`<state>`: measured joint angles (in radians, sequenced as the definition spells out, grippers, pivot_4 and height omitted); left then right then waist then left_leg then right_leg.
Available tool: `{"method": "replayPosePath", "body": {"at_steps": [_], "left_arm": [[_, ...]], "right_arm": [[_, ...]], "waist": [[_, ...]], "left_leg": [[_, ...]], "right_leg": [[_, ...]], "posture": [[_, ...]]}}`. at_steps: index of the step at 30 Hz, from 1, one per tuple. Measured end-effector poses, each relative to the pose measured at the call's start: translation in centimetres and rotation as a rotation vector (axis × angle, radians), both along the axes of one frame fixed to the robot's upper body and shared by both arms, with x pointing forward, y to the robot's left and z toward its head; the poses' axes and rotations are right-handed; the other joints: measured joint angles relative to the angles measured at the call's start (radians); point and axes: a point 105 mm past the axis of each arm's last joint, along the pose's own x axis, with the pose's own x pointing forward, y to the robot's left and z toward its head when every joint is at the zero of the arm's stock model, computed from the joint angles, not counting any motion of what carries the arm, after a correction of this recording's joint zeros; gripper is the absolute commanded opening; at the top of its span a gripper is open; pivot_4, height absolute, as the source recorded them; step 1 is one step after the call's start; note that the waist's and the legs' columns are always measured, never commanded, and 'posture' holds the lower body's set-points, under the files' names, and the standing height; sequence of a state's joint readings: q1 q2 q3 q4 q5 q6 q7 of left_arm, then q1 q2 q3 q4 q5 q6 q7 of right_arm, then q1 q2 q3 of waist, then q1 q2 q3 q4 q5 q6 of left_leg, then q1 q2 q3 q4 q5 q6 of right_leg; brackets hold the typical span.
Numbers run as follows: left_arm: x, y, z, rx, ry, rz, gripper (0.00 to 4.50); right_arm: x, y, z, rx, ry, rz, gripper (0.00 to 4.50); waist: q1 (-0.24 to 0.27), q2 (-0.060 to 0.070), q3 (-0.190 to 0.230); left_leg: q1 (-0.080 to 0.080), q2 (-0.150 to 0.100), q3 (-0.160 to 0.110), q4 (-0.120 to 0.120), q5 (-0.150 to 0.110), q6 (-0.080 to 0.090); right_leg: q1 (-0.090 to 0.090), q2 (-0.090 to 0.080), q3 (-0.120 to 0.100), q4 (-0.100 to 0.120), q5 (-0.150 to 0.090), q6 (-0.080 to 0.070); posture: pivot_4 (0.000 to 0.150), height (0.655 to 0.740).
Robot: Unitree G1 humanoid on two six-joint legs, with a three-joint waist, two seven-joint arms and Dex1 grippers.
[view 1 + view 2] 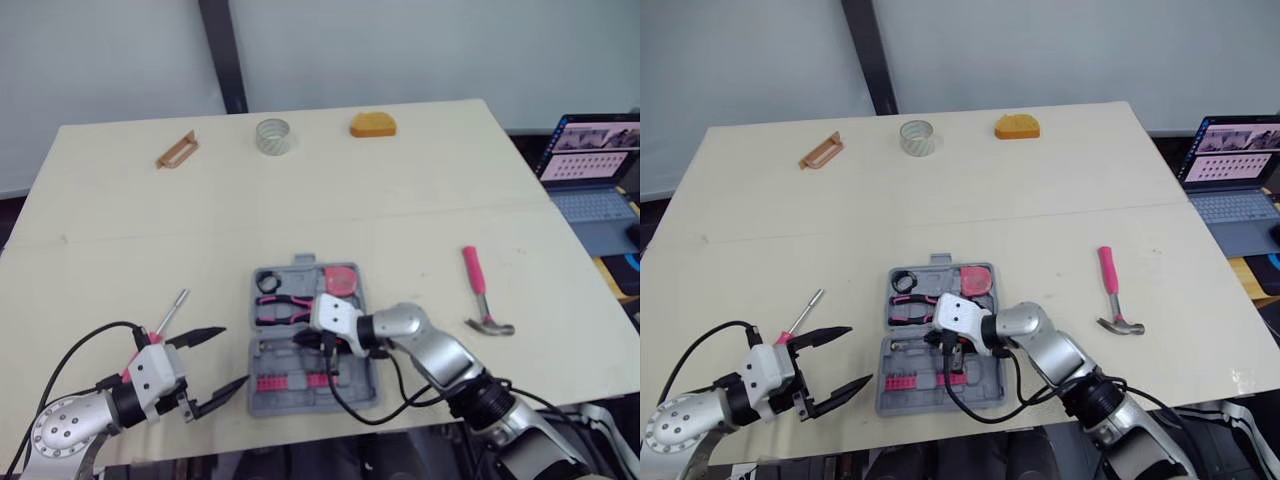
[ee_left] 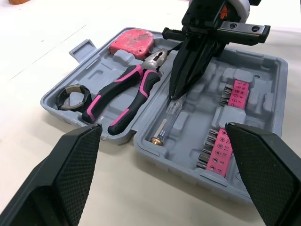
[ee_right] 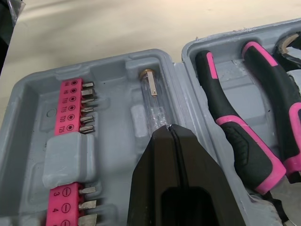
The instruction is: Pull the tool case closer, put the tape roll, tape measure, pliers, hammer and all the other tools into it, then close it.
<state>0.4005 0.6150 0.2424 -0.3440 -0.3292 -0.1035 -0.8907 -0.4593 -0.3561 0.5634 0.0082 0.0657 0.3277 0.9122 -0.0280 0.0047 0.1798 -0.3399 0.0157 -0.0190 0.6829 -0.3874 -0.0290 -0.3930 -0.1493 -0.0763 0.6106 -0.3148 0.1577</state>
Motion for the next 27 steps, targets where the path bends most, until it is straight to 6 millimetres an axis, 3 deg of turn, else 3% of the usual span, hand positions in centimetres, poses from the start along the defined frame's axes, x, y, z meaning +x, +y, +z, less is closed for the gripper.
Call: {"method": "replayPosePath", "body": {"at_steps": [27], "left_arm": [[0.7, 0.4, 0.1, 0.009, -0.008, 0.002, 4.50]], "right_arm": [[-0.2, 0.4, -1.3, -0.113, -0.065, 0.037, 0.04]], "waist": [[0.000, 0.000, -0.020]], "left_leg": [[0.005, 0.000, 0.001, -0.001, 0.000, 0.000]], "right_leg": [[0.003, 0.000, 0.000, 0.001, 0.000, 0.000]], "posture": [[0.150, 0.7400]]}}
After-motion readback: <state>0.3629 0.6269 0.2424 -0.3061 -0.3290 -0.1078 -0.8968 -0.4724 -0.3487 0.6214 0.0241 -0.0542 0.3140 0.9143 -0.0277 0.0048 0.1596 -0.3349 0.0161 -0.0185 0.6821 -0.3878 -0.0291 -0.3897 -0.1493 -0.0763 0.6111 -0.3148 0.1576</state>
